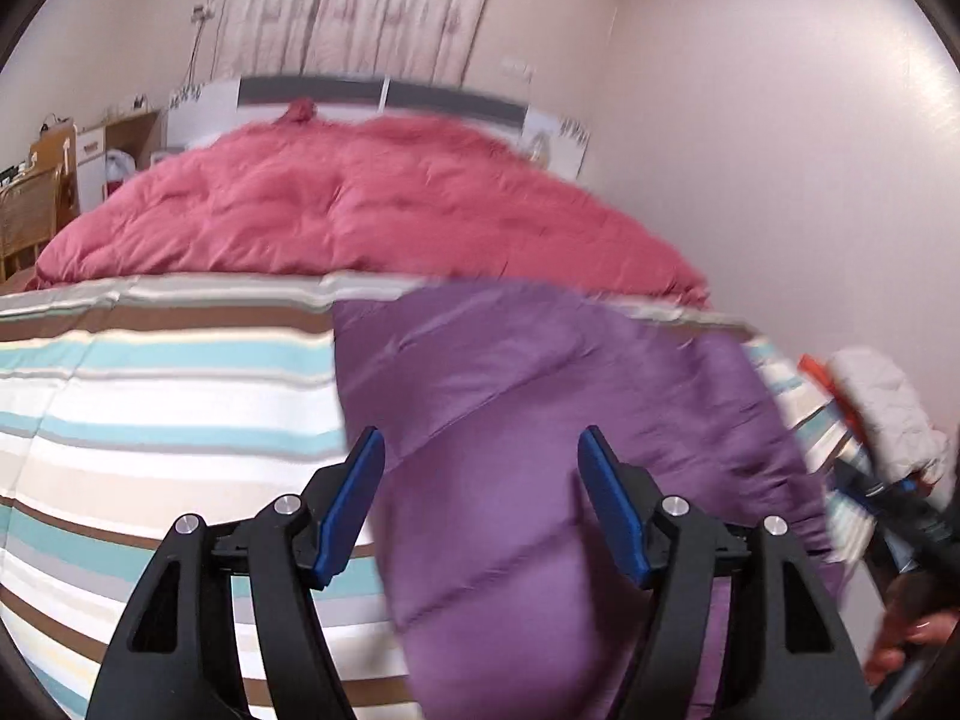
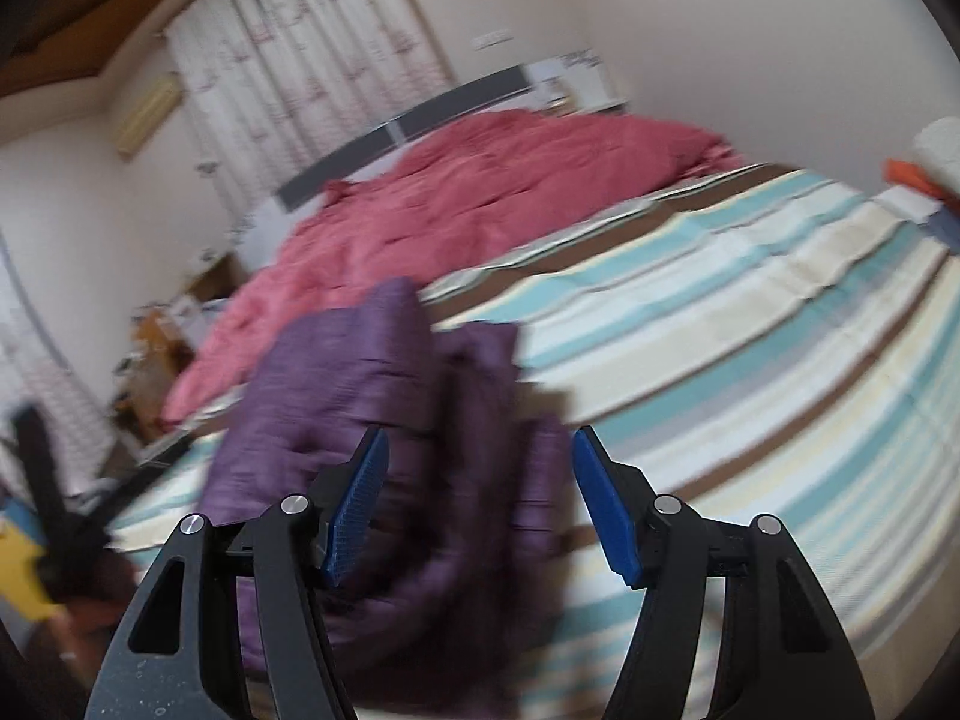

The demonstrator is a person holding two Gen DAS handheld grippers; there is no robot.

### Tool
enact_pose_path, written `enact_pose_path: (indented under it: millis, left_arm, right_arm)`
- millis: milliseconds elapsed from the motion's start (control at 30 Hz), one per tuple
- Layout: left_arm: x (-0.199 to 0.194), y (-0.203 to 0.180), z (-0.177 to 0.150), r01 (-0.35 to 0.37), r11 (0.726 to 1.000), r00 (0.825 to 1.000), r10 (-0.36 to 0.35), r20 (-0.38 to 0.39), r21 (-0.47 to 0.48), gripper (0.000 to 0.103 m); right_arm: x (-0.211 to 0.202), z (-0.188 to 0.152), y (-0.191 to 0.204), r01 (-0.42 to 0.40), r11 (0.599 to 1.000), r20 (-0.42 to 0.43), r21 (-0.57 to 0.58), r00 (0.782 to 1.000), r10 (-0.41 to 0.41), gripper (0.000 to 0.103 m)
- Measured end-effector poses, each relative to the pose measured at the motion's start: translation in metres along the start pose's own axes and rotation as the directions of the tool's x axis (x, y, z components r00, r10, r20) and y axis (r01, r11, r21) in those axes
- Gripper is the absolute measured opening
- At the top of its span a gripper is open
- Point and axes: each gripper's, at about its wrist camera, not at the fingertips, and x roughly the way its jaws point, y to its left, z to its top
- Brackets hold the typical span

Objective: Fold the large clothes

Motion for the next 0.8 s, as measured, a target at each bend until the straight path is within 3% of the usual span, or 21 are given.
enact_pose_path:
  millis: [100, 167, 233, 333, 500, 633, 733, 800]
  left_arm:
    - [0.017, -0.022, -0.01, 0.011, 0.993, 0.999, -0.007, -0.033, 0.116, 0.065]
    - [0.017, -0.041, -0.02, -0.004, 0.976, 1.0, 0.01, -0.026, 0.216, 0.065]
    - [0.014, -0.051, -0.022, -0.021, 0.965, 1.0, 0.026, -0.014, 0.262, 0.065]
    - [0.008, -0.056, -0.023, 0.009, 0.956, 1.0, -0.003, -0.023, 0.294, 0.065]
    - [0.008, -0.076, -0.027, 0.046, 0.934, 0.999, -0.036, -0.034, 0.353, 0.066]
    - [0.012, -0.093, -0.04, 0.01, 0.912, 1.0, -0.003, -0.017, 0.41, 0.067]
    - [0.018, -0.091, -0.041, 0.006, 0.913, 1.0, 0.003, -0.021, 0.409, 0.067]
    - [0.019, -0.089, -0.038, 0.013, 0.915, 1.0, -0.001, -0.029, 0.404, 0.067]
  right_arm:
    - [0.022, 0.006, 0.017, -0.076, 0.997, -0.072, -0.007, 0.995, 0.075, 0.05]
    - [0.038, 0.005, 0.024, -0.1, 0.995, -0.129, -0.01, 0.987, 0.098, 0.037]
    - [0.045, 0.002, 0.025, -0.079, 0.997, -0.161, -0.013, 0.984, 0.076, 0.023]
    - [0.033, -0.005, 0.016, -0.086, 0.996, -0.165, -0.006, 0.983, 0.083, 0.017]
    - [0.028, -0.03, -0.018, -0.047, 0.997, -0.209, 0.058, 0.976, 0.058, 0.017]
    - [0.045, -0.046, -0.034, -0.026, 0.993, -0.23, 0.116, 0.972, 0.052, 0.017]
    - [0.046, -0.05, -0.03, -0.02, 0.995, -0.212, 0.095, 0.977, 0.04, 0.017]
    - [0.04, -0.047, -0.026, -0.021, 0.995, -0.201, 0.096, 0.979, 0.04, 0.028]
